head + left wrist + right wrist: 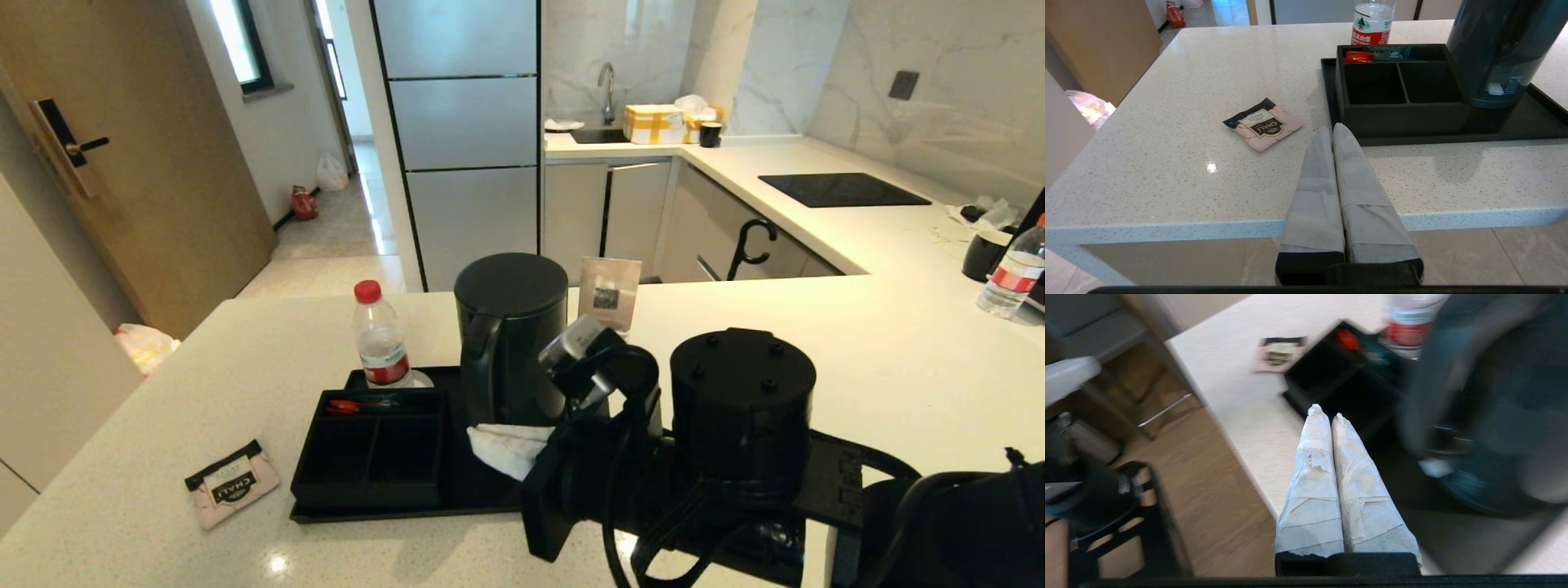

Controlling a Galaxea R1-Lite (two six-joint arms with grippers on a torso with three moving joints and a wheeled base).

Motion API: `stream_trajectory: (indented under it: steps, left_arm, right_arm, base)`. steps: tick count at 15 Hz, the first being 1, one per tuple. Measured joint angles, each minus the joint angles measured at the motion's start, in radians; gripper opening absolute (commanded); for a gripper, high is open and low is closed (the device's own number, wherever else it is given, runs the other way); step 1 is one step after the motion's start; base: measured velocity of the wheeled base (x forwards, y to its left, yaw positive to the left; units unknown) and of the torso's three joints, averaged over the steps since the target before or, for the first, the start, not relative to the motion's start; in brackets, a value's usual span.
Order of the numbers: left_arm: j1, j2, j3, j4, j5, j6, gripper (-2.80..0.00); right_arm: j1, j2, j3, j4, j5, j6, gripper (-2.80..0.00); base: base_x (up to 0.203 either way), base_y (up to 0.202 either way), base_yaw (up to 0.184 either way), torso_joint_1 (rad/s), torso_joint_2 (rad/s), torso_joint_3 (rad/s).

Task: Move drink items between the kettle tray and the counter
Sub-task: Pick up the kettle

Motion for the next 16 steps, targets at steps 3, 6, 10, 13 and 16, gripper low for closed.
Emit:
stream_trajectory:
  steps: [3,6,10,13,16]
  left_arm:
    - [-0.001,0.0,0.0,0.0,0.0,0.0,-2.8]
    - [0.0,0.0,0.0,0.0,0.0,0.0,-2.8]
    - [0.0,0.0,0.0,0.0,0.0,0.0,-2.8]
    - [-0.001,0.0,0.0,0.0,0.0,0.0,-2.8]
    - [0.0,0.0,0.0,0.0,0.0,0.0,-2.8]
  right_arm:
    - [-0.034,-0.003,-0.003,0.008,0.014,-0.004,0.0]
    - [-0.088,0.046,-0.032,-0.003,0.03,-0.003,0.0]
    - [-0.122,0.108,-0.075,-0.006,0.048,0.0,0.0]
    - [-0.124,0.136,-0.088,-0.02,0.047,0.001,0.0]
    - [-0.123,0.172,-0.099,-0.067,0.047,-0.001,0.0]
  base:
    - [0.0,0.0,0.0,0.0,0.0,0.0]
    - [0.0,0.0,0.0,0.0,0.0,0.0]
    - [0.0,0.0,0.0,0.0,0.0,0.0]
    - [0.0,0.0,0.0,0.0,0.0,0.0]
    - [0.0,0.0,0.0,0.0,0.0,0.0]
